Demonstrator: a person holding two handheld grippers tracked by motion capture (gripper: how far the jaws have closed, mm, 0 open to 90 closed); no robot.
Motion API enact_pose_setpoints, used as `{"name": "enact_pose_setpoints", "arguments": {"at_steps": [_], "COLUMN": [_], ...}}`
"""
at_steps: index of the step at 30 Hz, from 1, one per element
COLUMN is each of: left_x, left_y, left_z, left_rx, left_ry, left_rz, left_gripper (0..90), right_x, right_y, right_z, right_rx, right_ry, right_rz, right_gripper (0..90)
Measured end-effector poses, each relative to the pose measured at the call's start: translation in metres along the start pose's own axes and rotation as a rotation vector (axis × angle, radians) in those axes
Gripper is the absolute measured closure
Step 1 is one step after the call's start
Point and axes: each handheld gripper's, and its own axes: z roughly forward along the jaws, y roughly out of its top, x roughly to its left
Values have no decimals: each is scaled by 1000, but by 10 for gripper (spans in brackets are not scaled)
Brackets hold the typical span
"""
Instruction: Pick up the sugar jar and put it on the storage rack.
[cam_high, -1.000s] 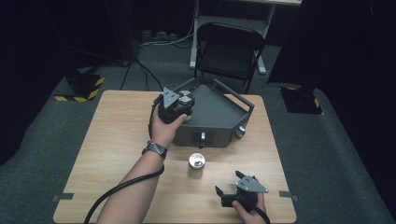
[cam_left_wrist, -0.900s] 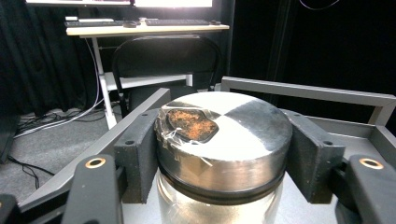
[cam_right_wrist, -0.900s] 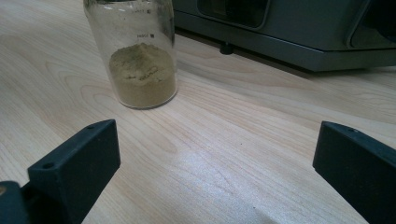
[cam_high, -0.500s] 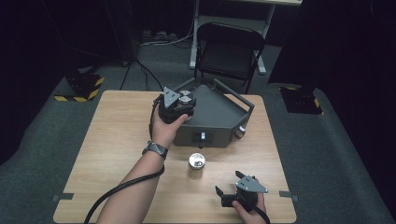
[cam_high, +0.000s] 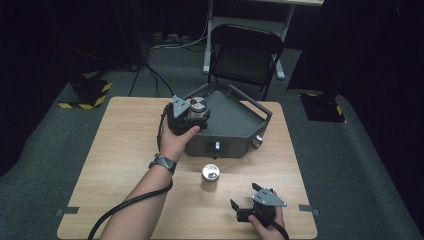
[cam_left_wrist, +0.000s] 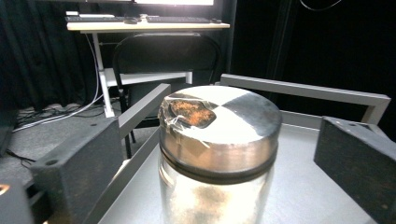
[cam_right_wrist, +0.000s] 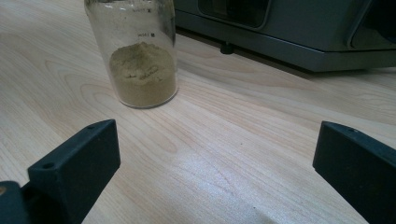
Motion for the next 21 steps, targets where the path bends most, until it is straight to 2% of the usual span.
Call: {"name": "enact_pose_setpoints", "arguments": {"at_steps": [9,15,18,21], "left_x": [4,9,11,13], "left_y": [-4,-13,-19,-26], "left_z": [-20,-40,-51,-65], "left_rx": [-14,-23,-21,-28], "left_ry": [-4,-29,-40,-46], "left_rz": [-2,3,20,11], "left_gripper": [4,5,5,5], "right_x": [1,3,3,2], "right_y": [1,2,2,3], "right_z": [0,1,1,2], "right_rx": [4,11,11,13], "right_ry": [-2,-5,-5,-3], "right_rz": [-4,-14,-13,-13], "right_gripper": [7,7,7,7]}}
